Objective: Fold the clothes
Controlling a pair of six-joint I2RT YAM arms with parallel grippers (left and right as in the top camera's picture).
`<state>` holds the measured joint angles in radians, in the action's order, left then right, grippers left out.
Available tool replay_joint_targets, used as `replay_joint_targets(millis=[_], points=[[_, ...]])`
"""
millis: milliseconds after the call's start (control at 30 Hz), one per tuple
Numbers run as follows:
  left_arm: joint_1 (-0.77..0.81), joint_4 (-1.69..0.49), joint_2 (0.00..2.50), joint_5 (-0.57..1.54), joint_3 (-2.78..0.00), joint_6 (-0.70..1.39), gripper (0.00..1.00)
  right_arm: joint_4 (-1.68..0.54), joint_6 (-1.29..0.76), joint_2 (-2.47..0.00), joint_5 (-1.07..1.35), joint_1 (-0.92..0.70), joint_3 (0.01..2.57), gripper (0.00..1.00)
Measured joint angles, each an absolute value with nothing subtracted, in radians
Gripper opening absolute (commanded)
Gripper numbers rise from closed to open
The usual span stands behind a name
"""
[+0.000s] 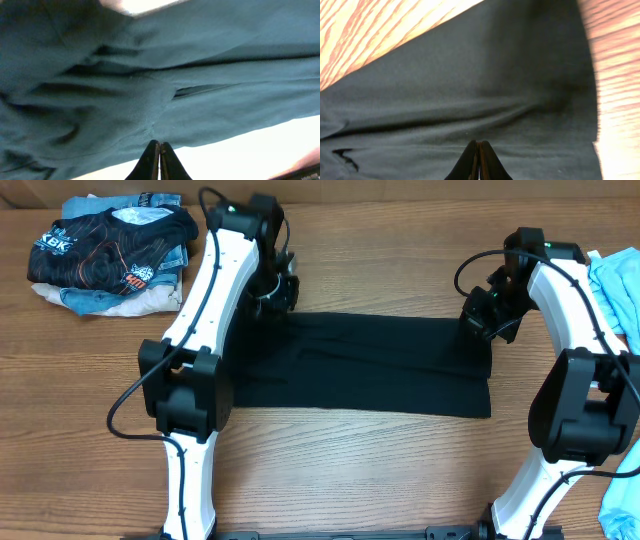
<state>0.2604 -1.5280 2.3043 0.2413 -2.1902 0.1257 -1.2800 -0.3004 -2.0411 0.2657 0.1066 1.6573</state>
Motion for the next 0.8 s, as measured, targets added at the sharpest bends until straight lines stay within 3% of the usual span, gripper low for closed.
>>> replay_joint_targets(millis=[333,800], points=[[0.253,-1.388,2.358,0.25,-1.932,0.194,0.05,-1.111,-0.282,-2.041,0.305,0.103,1.489,0.04],[0.185,-1.383,2.35,0.214,-1.821,0.212,0.04,-0.993,-0.375,-2.041,0.244,0.103,1.373,0.04]])
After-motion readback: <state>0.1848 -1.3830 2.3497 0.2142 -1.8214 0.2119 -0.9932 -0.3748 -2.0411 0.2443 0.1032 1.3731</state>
